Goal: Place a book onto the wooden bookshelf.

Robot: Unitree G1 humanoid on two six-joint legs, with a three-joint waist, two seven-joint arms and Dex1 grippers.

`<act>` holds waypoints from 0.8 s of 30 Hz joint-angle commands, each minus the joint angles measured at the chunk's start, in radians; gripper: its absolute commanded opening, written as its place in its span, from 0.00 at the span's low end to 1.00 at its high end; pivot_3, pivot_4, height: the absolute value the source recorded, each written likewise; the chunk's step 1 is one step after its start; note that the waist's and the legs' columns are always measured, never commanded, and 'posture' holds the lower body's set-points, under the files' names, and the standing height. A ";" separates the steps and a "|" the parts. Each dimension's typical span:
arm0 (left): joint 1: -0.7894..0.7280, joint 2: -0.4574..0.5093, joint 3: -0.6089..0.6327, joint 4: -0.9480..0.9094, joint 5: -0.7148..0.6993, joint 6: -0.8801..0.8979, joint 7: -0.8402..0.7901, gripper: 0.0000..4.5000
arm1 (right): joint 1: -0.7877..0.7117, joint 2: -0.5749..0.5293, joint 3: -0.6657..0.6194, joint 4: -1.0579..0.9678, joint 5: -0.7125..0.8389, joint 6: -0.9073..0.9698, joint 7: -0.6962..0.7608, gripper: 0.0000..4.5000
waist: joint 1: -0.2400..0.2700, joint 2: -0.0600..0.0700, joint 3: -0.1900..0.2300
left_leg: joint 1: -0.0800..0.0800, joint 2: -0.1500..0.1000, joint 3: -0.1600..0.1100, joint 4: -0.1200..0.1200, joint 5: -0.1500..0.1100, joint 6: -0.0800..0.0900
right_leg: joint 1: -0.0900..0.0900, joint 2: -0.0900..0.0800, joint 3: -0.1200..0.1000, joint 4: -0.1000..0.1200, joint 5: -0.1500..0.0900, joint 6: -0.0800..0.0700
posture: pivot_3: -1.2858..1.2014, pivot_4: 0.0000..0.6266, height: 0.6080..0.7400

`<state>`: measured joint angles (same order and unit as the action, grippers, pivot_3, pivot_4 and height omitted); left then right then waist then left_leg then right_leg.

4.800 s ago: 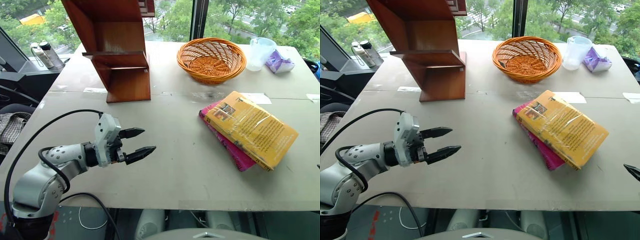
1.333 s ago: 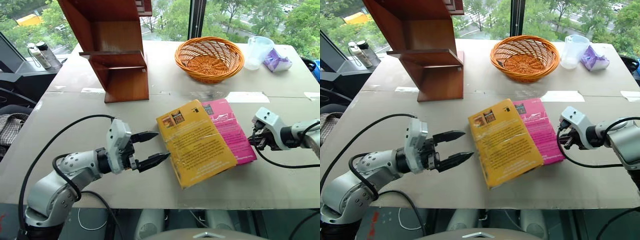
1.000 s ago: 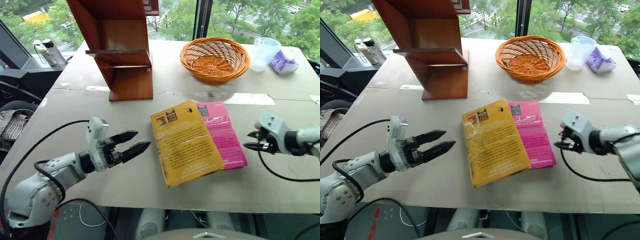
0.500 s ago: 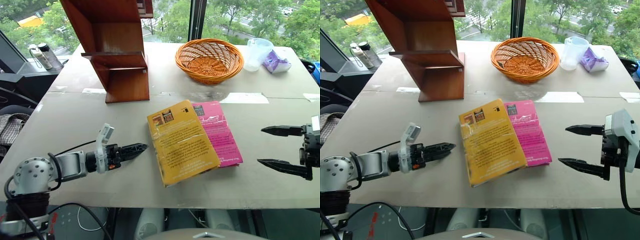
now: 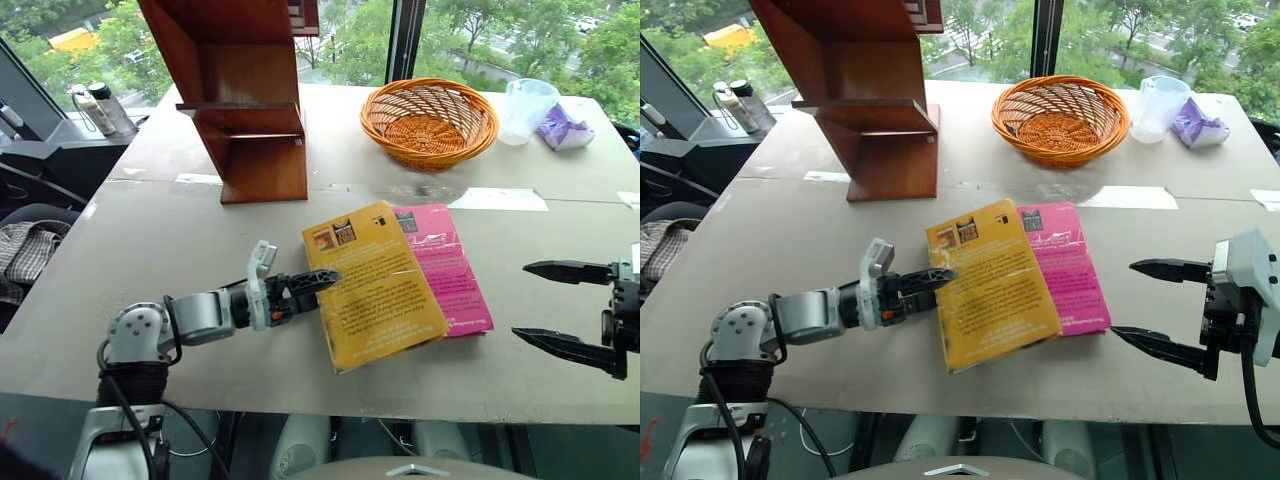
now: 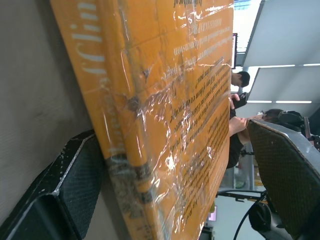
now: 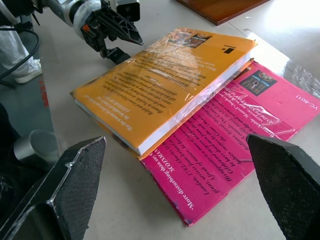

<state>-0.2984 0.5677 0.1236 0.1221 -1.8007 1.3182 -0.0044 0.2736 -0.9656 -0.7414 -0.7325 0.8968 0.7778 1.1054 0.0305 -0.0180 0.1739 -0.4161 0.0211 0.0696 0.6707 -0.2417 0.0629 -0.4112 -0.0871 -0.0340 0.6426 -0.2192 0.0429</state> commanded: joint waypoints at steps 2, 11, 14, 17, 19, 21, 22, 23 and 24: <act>-0.027 -0.034 -0.030 0.039 0.007 -0.006 0.004 1.00 | 0.029 0.017 -0.045 -0.032 0.016 -0.031 -0.008 0.99 | 0.004 0.000 0.000 | 0.000 0.000 0.000 0.000 0.000 0.000 | 0.000 0.000 0.000 0.000 0.000 0.000 | 0.52 0.24 0.95; -0.048 -0.126 -0.012 0.061 0.111 -0.032 -0.083 0.81 | 0.054 0.030 -0.026 -0.051 0.012 -0.063 -0.048 1.00 | 0.009 0.000 0.000 | 0.000 -0.001 0.000 0.000 0.000 0.000 | 0.000 0.000 0.000 0.000 0.000 0.000 | 0.52 0.24 0.95; -0.053 -0.135 -0.005 0.063 0.128 -0.022 -0.119 0.49 | 0.061 0.032 -0.020 -0.053 0.010 -0.071 -0.053 1.00 | 0.009 0.000 0.000 | 0.000 -0.001 0.000 0.000 0.000 0.000 | 0.000 0.000 -0.001 0.000 0.000 0.000 | 0.52 0.24 0.95; -0.054 -0.126 0.011 0.055 0.127 -0.011 -0.160 0.19 | 0.063 0.035 -0.014 -0.054 0.016 -0.078 -0.058 1.00 | 0.009 0.000 0.000 | 0.000 -0.001 0.000 0.000 0.000 0.000 | 0.000 0.000 -0.001 0.000 0.000 0.000 | 0.52 0.24 0.95; -0.048 -0.103 0.038 0.038 0.113 -0.010 -0.186 0.18 | 0.060 0.037 -0.009 -0.048 0.017 -0.086 -0.060 1.00 | 0.007 -0.001 0.000 | 0.000 -0.001 0.000 0.000 0.000 0.000 | 0.000 0.001 -0.001 0.000 0.000 0.000 | 0.52 0.24 0.95; -0.039 -0.060 0.068 0.010 0.082 0.001 -0.209 0.18 | 0.054 0.039 0.000 -0.035 0.014 -0.098 -0.057 1.00 | 0.003 -0.001 0.000 | 0.000 -0.001 0.000 0.000 0.000 0.000 | 0.000 0.001 -0.001 0.000 0.000 0.000 | 0.52 0.24 0.95; -0.036 -0.040 0.082 -0.001 0.067 0.005 -0.216 0.18 | 0.047 0.041 0.008 -0.032 0.015 -0.103 -0.062 1.00 | 0.000 -0.002 0.001 | -0.001 0.000 0.000 0.000 0.000 0.000 | -0.001 0.001 0.000 0.000 0.000 0.000 | 0.52 0.24 0.95; -0.034 -0.015 0.100 -0.009 0.039 0.008 -0.218 0.18 | 0.036 0.043 0.019 -0.028 0.019 -0.109 -0.068 1.00 | -0.003 -0.001 0.001 | -0.001 0.000 0.000 -0.001 0.000 0.000 | -0.001 0.002 -0.001 0.000 0.000 0.000 | 0.52 0.24 0.95; -0.030 0.015 0.116 -0.024 0.010 0.009 -0.217 0.18 | 0.025 0.046 0.030 -0.020 0.022 -0.115 -0.072 1.00 | -0.006 -0.002 0.001 | -0.001 0.000 0.000 -0.001 0.000 0.000 | -0.001 0.001 -0.001 0.000 0.000 0.000 | 0.52 0.24 0.95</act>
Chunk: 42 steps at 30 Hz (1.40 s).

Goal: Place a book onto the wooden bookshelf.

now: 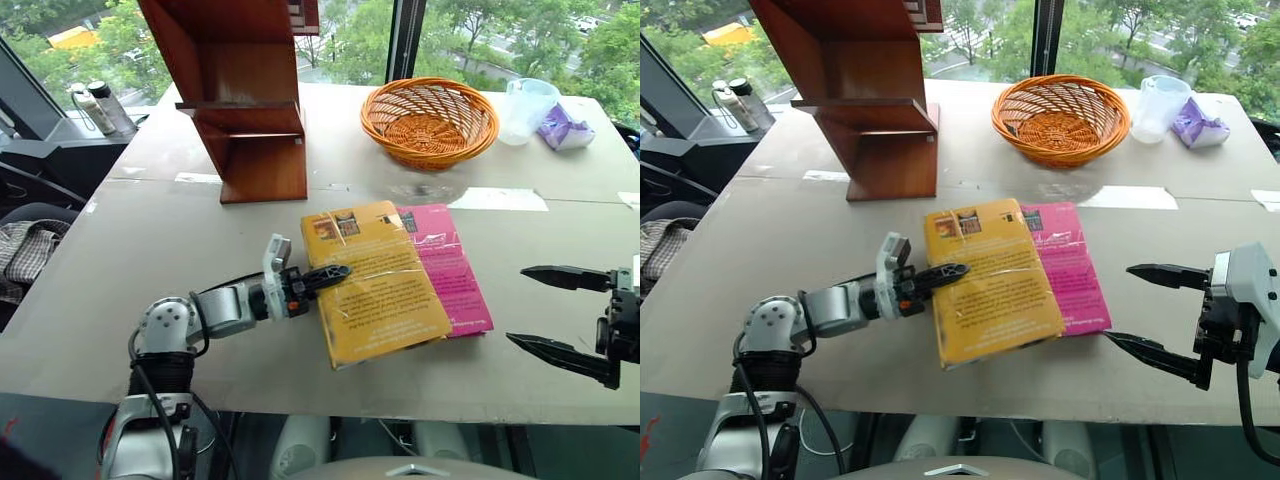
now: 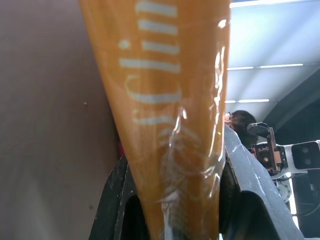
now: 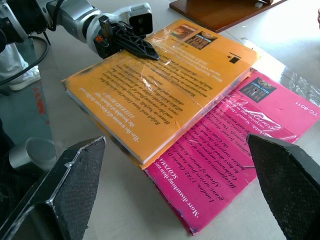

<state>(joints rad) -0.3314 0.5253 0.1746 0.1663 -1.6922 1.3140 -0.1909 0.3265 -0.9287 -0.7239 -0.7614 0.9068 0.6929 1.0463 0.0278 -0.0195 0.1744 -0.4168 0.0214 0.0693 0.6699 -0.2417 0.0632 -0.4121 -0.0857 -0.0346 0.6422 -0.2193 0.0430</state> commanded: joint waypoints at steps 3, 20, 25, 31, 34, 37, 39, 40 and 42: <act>0.016 0.157 0.108 -0.139 -0.155 0.009 -0.031 0.18 | -0.076 0.021 0.058 0.039 0.012 -0.051 -0.021 1.00 | -0.012 -0.001 0.001 | -0.001 0.000 -0.001 0.000 0.000 0.000 | 0.000 0.000 0.000 0.000 0.000 0.000 | 0.52 0.24 0.95; -0.768 0.611 -0.332 -0.481 1.182 -0.777 -0.418 0.18 | -0.586 0.110 0.227 0.408 -0.044 -0.219 -0.116 1.00 | -0.010 -0.002 0.003 | -0.009 -0.004 0.003 -0.002 0.003 -0.004 | -0.004 0.009 -0.005 -0.011 0.001 0.001 | 0.52 0.24 0.95; -0.939 0.606 -0.451 -0.285 1.526 -1.039 -0.587 0.18 | -0.627 0.135 0.253 0.452 -0.063 -0.258 -0.109 1.00 | -0.010 -0.002 0.003 | -0.016 0.000 0.004 -0.001 0.003 -0.005 | -0.008 0.014 -0.006 -0.015 0.004 0.006 | 0.52 0.24 0.95; -1.043 0.561 -0.545 -0.011 1.792 -1.172 -0.738 0.18 | -0.645 0.168 0.280 0.470 -0.088 -0.311 -0.104 1.00 | -0.013 -0.001 0.004 | -0.015 0.000 0.006 -0.001 0.003 -0.005 | -0.008 0.016 -0.006 -0.013 0.004 0.007 | 0.52 0.24 0.95; -1.077 0.521 -0.605 0.121 1.912 -1.174 -0.816 0.18 | -0.630 0.177 0.268 0.456 -0.086 -0.324 -0.106 1.00 | -0.011 -0.001 0.004 | -0.016 0.001 0.006 0.001 0.003 -0.004 | -0.008 0.015 -0.006 -0.010 0.003 0.008 | 0.52 0.24 0.95; -1.087 0.471 -0.664 0.267 2.021 -1.227 -0.847 0.18 | -0.611 0.183 0.263 0.454 -0.094 -0.337 -0.108 1.00 | -0.011 -0.002 0.004 | -0.016 0.001 0.006 0.002 0.003 -0.004 | -0.009 0.015 -0.006 -0.008 0.003 0.008 | 0.52 0.24 0.95; -1.104 0.427 -0.697 0.383 2.096 -1.273 -0.822 0.18 | -0.603 0.186 0.264 0.453 -0.097 -0.342 -0.113 1.00 | -0.010 -0.002 0.004 | -0.016 0.001 0.005 0.003 0.002 -0.003 | -0.009 0.015 -0.006 -0.006 0.003 0.008 | 0.52 0.24 0.95; -1.114 0.410 -0.710 0.440 2.123 -1.281 -0.824 0.18 | -0.598 0.185 0.265 0.449 -0.099 -0.342 -0.114 1.00 | -0.010 -0.002 0.004 | -0.016 0.001 0.004 0.004 0.002 -0.002 | -0.009 0.015 -0.006 -0.005 0.003 0.008 | 0.52 0.24 0.95; -1.149 0.386 -0.736 0.565 2.190 -1.304 -0.803 0.18 | -0.590 0.185 0.261 0.438 -0.095 -0.340 -0.119 1.00 | -0.012 -0.002 0.004 | -0.015 0.001 0.004 0.006 0.001 0.000 | -0.009 0.014 -0.006 -0.002 0.003 0.009 | 0.52 0.24 0.95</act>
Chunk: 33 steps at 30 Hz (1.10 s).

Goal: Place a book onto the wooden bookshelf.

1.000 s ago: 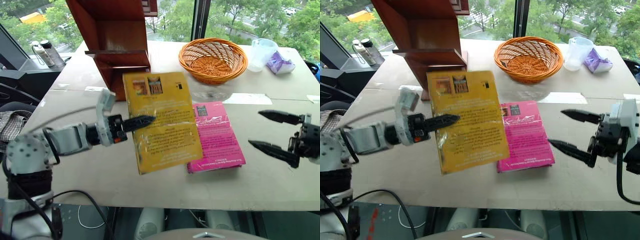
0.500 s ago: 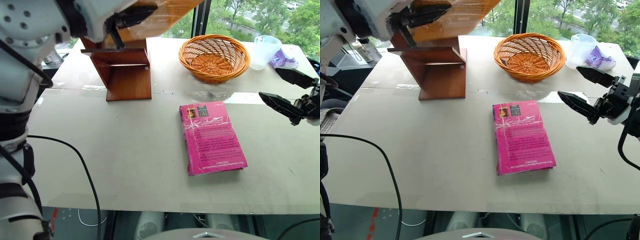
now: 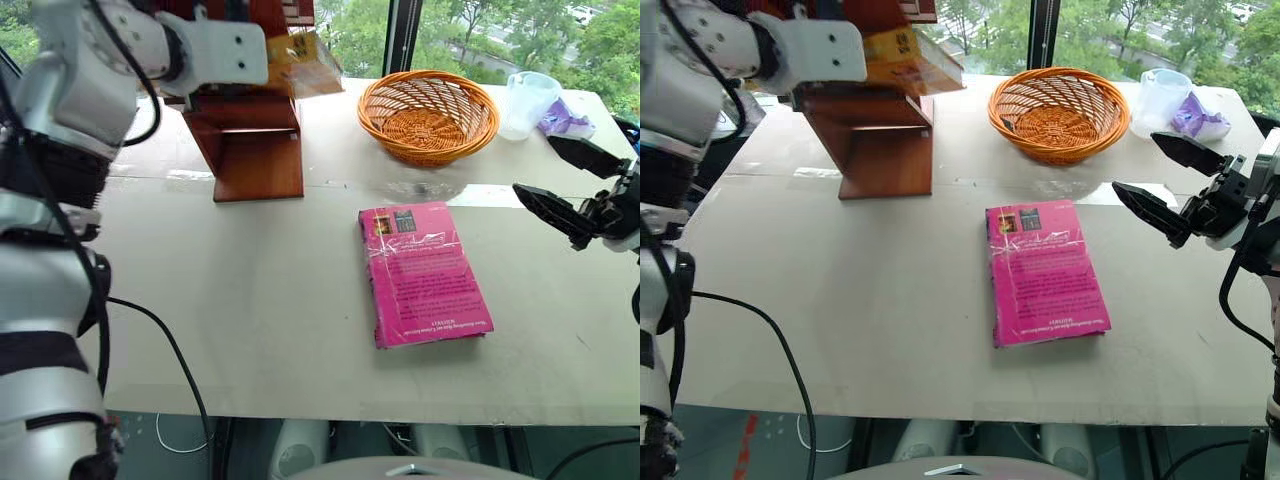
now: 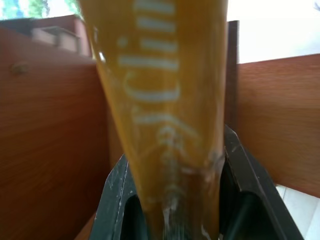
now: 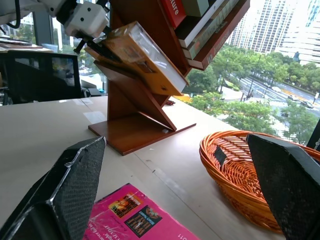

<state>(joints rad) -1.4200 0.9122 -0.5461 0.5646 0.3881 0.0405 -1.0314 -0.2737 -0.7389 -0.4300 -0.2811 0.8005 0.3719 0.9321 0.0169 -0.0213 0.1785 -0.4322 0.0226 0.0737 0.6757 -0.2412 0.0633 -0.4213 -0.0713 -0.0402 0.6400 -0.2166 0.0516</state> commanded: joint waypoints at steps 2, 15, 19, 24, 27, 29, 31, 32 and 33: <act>-0.097 -0.024 -0.017 0.260 0.136 -0.047 0.048 0.29 | 0.014 -0.008 -0.039 -0.049 0.018 -0.015 -0.010 1.00 | -0.007 0.000 0.000 | 0.001 0.000 -0.001 0.001 0.000 0.000 | 0.000 0.000 0.001 0.003 -0.002 0.003 | 0.52 0.24 0.95; 0.031 0.119 0.413 -0.429 -0.360 0.606 -0.473 0.99 | 0.022 -0.056 -0.083 -0.024 0.038 -0.002 0.008 1.00 | -0.031 0.001 0.000 | -0.006 0.002 0.002 0.004 0.002 -0.004 | -0.012 0.000 0.008 0.011 -0.001 0.002 | 0.52 0.24 0.95; 0.172 0.092 0.622 -0.772 -0.631 1.060 -0.435 0.99 | -0.004 -0.055 -0.089 -0.027 0.059 0.013 -0.012 1.00 | -0.026 0.000 0.001 | -0.006 0.002 0.000 0.007 0.002 -0.003 | -0.012 -0.001 0.008 0.013 -0.002 0.004 | 0.52 0.24 0.95; 0.344 -0.162 0.754 -0.988 -0.743 1.304 -0.162 0.99 | -0.008 -0.067 -0.087 -0.032 0.065 0.032 -0.018 1.00 | -0.012 0.001 0.001 | 0.008 0.001 -0.003 0.010 -0.001 0.002 | 0.003 0.000 0.007 0.017 -0.007 0.007 | 0.52 0.24 0.95; 0.471 -0.364 0.787 -1.087 -0.761 1.299 0.008 0.99 | 0.055 -0.088 -0.100 -0.027 0.026 0.045 -0.020 1.00 | -0.004 -0.001 0.001 | 0.016 0.000 -0.003 0.011 -0.001 0.002 | 0.010 0.000 0.011 0.018 -0.008 0.004 | 0.52 0.24 0.95; 0.571 -0.430 0.793 -1.138 -0.769 1.249 0.078 0.99 | 0.111 -0.097 -0.114 -0.015 0.002 0.048 -0.015 1.00 | -0.005 -0.001 -0.001 | 0.017 0.000 -0.002 0.010 -0.001 0.002 | 0.011 0.000 0.013 0.018 -0.007 0.003 | 0.52 0.24 0.95; 0.740 -0.448 0.796 -1.167 -0.778 1.176 0.101 0.99 | 0.217 -0.124 -0.143 0.017 -0.057 0.045 0.004 1.00 | -0.007 -0.001 0.000 | 0.016 0.000 -0.002 0.009 -0.001 0.002 | 0.009 0.000 0.014 0.019 -0.004 0.000 | 0.52 0.24 0.95; 0.836 -0.443 0.801 -1.166 -0.773 1.123 0.101 0.99 | 0.273 -0.139 -0.157 0.036 -0.091 0.044 0.013 1.00 | -0.007 0.002 -0.002 | 0.015 0.000 -0.001 0.009 -0.001 0.001 | 0.008 0.000 0.015 0.019 -0.003 0.002 | 0.52 0.24 0.95; 0.901 -0.438 0.804 -1.165 -0.774 1.083 0.105 0.99 | 0.310 -0.149 -0.168 0.048 -0.112 0.041 0.020 1.00 | -0.007 0.005 -0.004 | 0.016 0.000 -0.001 0.007 -0.001 0.001 | 0.008 0.000 0.016 0.018 -0.003 0.002 | 0.52 0.24 0.95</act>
<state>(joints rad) -0.6077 0.4618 0.2299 -0.5803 -0.3837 1.2087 -0.9409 -0.0036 -0.8640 -0.5245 -0.2602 0.7374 0.4225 0.9360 0.0100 -0.0162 0.1749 -0.4146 0.0223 0.0738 0.6808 -0.2422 0.0639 -0.4133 -0.0714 -0.0226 0.6576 -0.2204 0.0536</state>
